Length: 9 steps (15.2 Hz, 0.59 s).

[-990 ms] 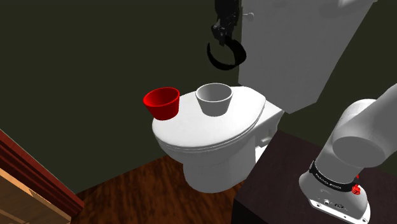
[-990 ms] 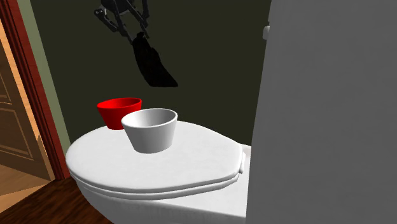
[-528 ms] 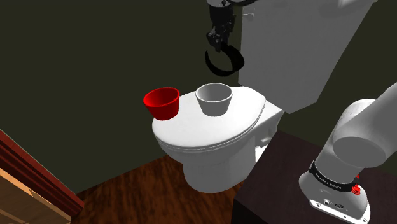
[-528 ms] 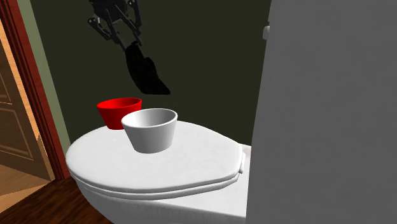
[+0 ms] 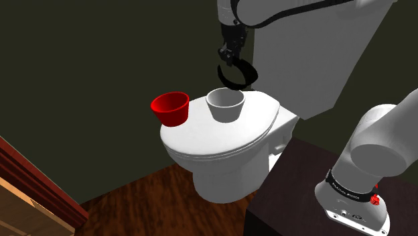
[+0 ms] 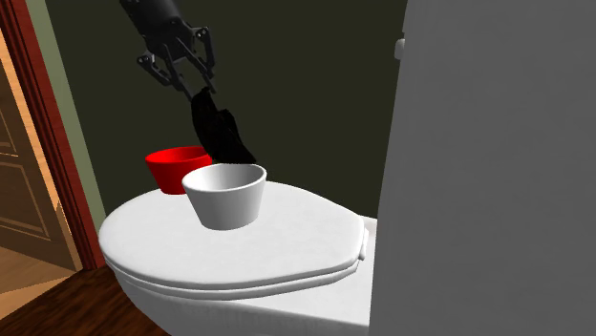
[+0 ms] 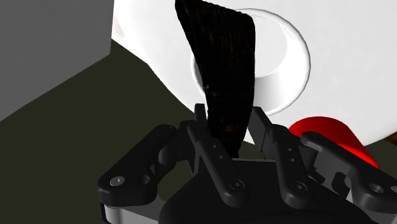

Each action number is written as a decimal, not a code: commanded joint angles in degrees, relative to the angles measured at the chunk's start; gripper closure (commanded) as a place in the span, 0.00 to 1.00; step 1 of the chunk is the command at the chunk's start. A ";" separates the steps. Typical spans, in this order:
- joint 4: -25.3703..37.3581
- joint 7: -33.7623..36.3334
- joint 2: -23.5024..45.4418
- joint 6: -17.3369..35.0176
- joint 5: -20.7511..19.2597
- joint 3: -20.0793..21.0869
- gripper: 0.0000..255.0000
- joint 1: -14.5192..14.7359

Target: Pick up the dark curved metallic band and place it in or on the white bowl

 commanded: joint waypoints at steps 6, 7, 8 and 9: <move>-5.51 1.84 -0.28 4.99 -0.58 -0.02 1.00 0.00; -6.25 2.12 -0.27 5.69 -0.68 -0.01 1.00 -0.01; -6.98 2.40 -0.26 6.39 -0.79 0.01 1.00 -0.02; -7.70 2.68 -0.23 7.10 -0.90 0.03 1.00 -0.05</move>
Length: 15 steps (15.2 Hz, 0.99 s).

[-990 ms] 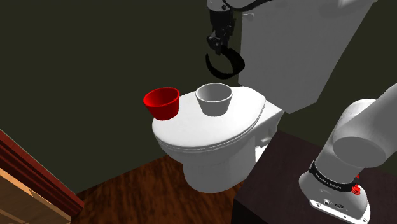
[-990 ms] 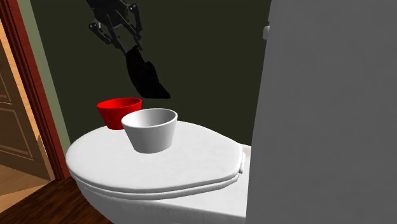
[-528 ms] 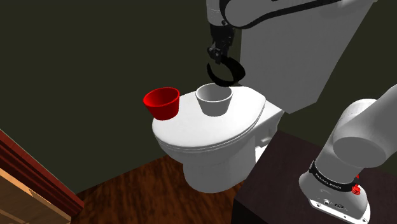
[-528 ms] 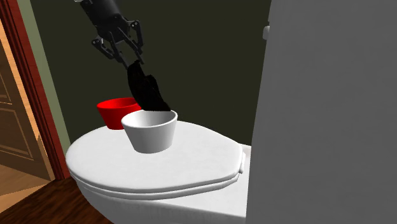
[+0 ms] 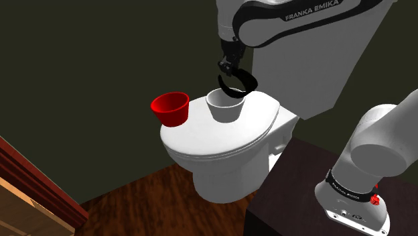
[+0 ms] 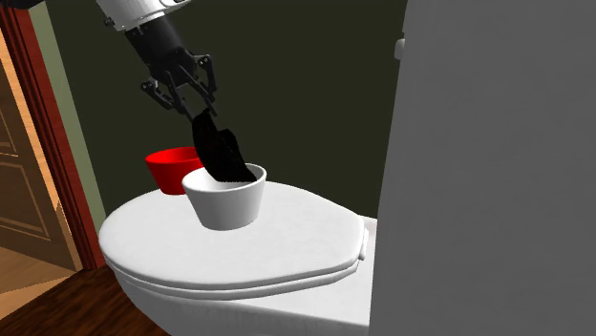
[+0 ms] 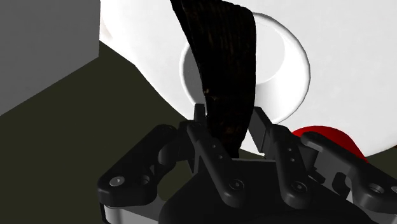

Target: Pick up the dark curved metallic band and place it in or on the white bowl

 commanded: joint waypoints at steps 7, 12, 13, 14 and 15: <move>-2.22 0.76 0.22 1.66 -0.28 0.02 1.00 -0.26; -2.20 0.58 0.42 1.94 -0.38 -0.14 0.00 -0.42; -2.19 0.62 0.48 1.97 -0.39 -0.12 0.00 -0.42; -2.19 0.62 0.45 1.95 -0.39 -0.12 0.00 -0.42; -2.23 0.75 0.21 1.66 -0.27 0.04 0.00 -0.29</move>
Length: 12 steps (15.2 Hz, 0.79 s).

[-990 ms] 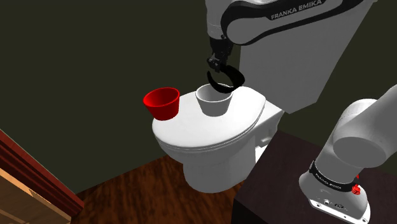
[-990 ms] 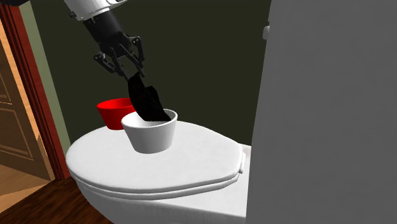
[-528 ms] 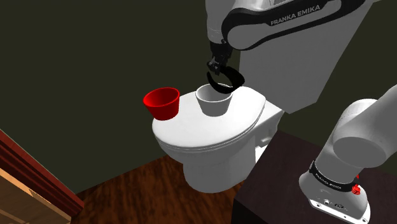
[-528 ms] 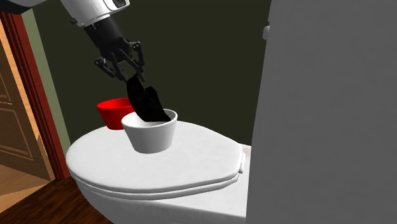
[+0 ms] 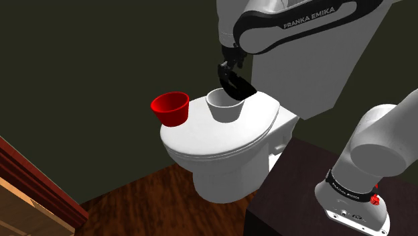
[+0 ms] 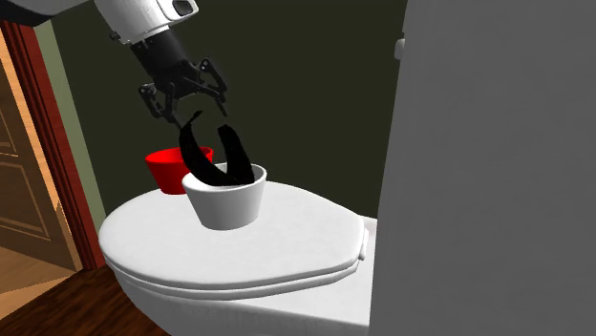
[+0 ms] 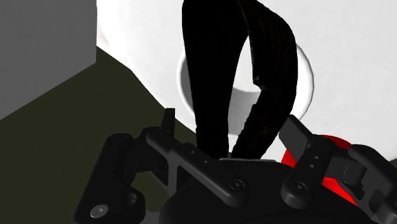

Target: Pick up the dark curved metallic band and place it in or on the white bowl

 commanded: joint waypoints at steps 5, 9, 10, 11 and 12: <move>5.38 -0.62 -1.64 -7.31 1.54 1.40 0.00 1.01; 5.38 -0.62 -1.64 -7.31 1.54 1.40 0.00 1.01; 5.38 -0.62 -1.64 -7.31 1.54 1.40 0.00 1.01; 5.38 -0.62 -1.64 -7.31 1.54 1.40 0.00 1.01; 5.38 -0.62 -1.64 -7.31 1.54 1.40 0.00 1.01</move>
